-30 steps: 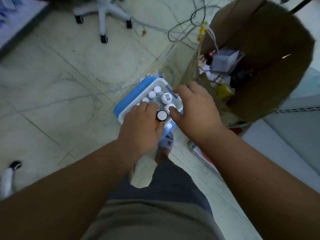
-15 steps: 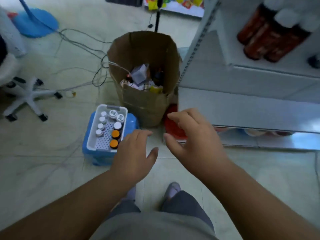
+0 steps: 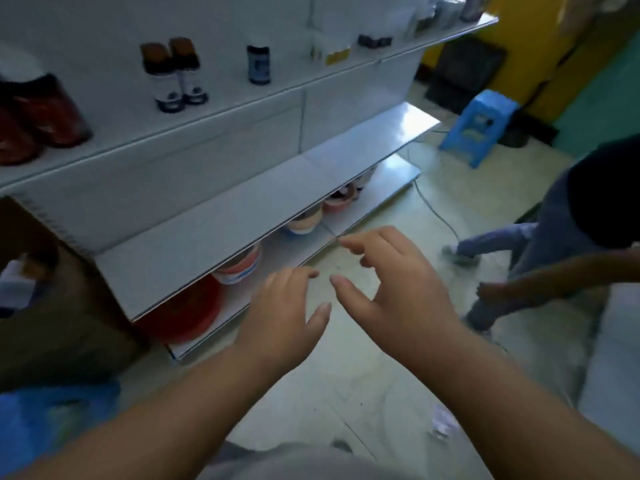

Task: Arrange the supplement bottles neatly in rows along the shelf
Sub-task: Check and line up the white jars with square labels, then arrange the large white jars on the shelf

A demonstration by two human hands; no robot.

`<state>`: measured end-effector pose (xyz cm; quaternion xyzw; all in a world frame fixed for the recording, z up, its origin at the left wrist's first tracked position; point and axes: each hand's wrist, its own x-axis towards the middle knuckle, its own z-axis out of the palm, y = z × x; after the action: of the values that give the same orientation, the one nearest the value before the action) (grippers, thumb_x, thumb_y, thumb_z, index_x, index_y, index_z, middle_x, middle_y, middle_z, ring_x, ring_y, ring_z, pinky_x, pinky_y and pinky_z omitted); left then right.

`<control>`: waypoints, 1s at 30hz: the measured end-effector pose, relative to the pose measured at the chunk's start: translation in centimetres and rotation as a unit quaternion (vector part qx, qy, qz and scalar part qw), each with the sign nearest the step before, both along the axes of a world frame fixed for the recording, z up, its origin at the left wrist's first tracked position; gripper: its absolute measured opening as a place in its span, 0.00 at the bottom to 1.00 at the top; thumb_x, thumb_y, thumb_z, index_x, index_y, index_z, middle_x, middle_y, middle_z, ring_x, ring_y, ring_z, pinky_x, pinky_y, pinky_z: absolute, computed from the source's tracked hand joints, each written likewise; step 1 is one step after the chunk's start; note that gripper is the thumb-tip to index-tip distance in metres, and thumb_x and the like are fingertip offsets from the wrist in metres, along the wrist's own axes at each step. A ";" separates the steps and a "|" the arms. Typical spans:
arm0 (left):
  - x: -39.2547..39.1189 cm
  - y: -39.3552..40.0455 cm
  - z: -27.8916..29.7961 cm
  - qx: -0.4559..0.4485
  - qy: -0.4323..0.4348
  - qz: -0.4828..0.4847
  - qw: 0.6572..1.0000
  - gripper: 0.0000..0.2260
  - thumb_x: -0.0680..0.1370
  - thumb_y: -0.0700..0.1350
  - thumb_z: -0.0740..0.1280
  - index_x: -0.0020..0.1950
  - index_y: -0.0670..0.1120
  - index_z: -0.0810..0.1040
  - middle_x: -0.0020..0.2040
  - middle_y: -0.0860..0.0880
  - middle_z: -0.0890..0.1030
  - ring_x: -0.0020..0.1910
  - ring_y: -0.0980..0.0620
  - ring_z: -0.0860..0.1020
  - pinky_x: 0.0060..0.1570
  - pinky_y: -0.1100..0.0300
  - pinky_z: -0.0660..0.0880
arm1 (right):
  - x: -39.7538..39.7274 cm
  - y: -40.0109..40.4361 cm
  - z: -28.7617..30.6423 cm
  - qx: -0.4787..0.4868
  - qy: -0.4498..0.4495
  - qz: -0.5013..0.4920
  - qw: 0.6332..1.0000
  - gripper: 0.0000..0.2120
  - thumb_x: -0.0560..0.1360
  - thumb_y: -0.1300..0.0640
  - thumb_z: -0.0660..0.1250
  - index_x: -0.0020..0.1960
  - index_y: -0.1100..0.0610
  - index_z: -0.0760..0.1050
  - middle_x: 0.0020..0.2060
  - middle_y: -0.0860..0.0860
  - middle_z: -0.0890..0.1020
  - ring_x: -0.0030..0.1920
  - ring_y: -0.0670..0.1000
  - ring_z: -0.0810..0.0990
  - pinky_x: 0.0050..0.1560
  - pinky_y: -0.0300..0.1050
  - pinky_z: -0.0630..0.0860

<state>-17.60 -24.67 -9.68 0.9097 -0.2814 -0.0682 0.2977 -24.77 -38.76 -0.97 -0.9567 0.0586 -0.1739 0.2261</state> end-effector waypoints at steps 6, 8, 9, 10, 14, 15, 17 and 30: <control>2.6 -13.4 2.3 0.007 -0.002 -0.052 0.999 0.22 0.78 0.59 0.63 0.70 0.54 0.70 0.65 0.56 0.73 0.65 0.53 0.70 0.64 0.56 0.68 | 2.0 -13.8 1.4 0.024 -0.010 -0.069 0.997 0.19 0.72 0.49 0.70 0.61 0.50 0.75 0.51 0.43 0.76 0.50 0.42 0.75 0.47 0.26 0.64; 5.3 -17.2 2.3 0.010 -0.011 -0.061 0.998 0.22 0.77 0.58 0.64 0.70 0.53 0.70 0.65 0.57 0.73 0.65 0.53 0.71 0.65 0.54 0.68 | 4.6 -17.7 1.1 0.034 -0.025 -0.077 0.996 0.18 0.72 0.48 0.71 0.61 0.49 0.75 0.51 0.42 0.76 0.50 0.42 0.75 0.49 0.31 0.67; 7.0 -19.1 2.1 0.014 -0.012 -0.064 0.998 0.22 0.78 0.58 0.65 0.70 0.54 0.70 0.65 0.57 0.73 0.65 0.54 0.70 0.65 0.55 0.68 | 6.2 -19.6 1.0 0.040 -0.028 -0.082 0.995 0.18 0.72 0.49 0.71 0.61 0.49 0.75 0.51 0.42 0.75 0.50 0.43 0.75 0.50 0.33 0.68; 8.8 -21.2 1.9 0.013 -0.013 -0.065 0.998 0.22 0.78 0.58 0.65 0.70 0.54 0.69 0.65 0.58 0.73 0.66 0.54 0.70 0.65 0.56 0.67 | 8.0 -21.5 0.9 0.043 -0.034 -0.087 0.995 0.18 0.72 0.49 0.71 0.61 0.48 0.75 0.50 0.41 0.75 0.50 0.43 0.75 0.51 0.34 0.68; 17.2 -30.3 2.1 0.000 -0.017 -0.085 0.996 0.22 0.78 0.59 0.65 0.70 0.55 0.68 0.65 0.58 0.72 0.66 0.55 0.69 0.66 0.57 0.68 | 15.9 -30.0 1.4 0.026 -0.049 -0.098 0.994 0.18 0.71 0.49 0.70 0.60 0.48 0.76 0.50 0.41 0.76 0.48 0.42 0.75 0.48 0.29 0.66; 19.4 -32.5 2.5 -0.001 -0.026 -0.090 0.996 0.22 0.78 0.59 0.64 0.70 0.54 0.69 0.65 0.57 0.73 0.66 0.55 0.69 0.65 0.56 0.68 | 17.9 -32.1 1.8 0.018 -0.046 -0.100 0.994 0.18 0.71 0.48 0.70 0.60 0.48 0.76 0.50 0.41 0.76 0.48 0.43 0.75 0.48 0.28 0.66; 23.4 -36.6 4.0 0.008 -0.033 -0.093 0.995 0.22 0.78 0.59 0.64 0.69 0.55 0.69 0.64 0.57 0.73 0.64 0.54 0.70 0.64 0.56 0.68 | 21.5 -35.8 3.1 0.018 -0.043 -0.112 0.993 0.18 0.71 0.48 0.69 0.60 0.48 0.76 0.51 0.42 0.76 0.49 0.43 0.76 0.49 0.29 0.66; 42.4 -60.0 5.7 -0.001 -0.042 -0.021 0.999 0.22 0.79 0.60 0.62 0.71 0.55 0.67 0.67 0.58 0.71 0.67 0.56 0.68 0.66 0.61 0.64 | 42.3 -61.8 5.1 0.034 -0.064 -0.072 0.995 0.18 0.72 0.47 0.70 0.61 0.46 0.75 0.49 0.38 0.73 0.48 0.39 0.72 0.45 0.24 0.66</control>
<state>24.77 -84.69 -3.95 0.9053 -0.3127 -0.0362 0.2851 17.53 -100.52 4.17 -0.9286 0.1190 -0.2487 0.2485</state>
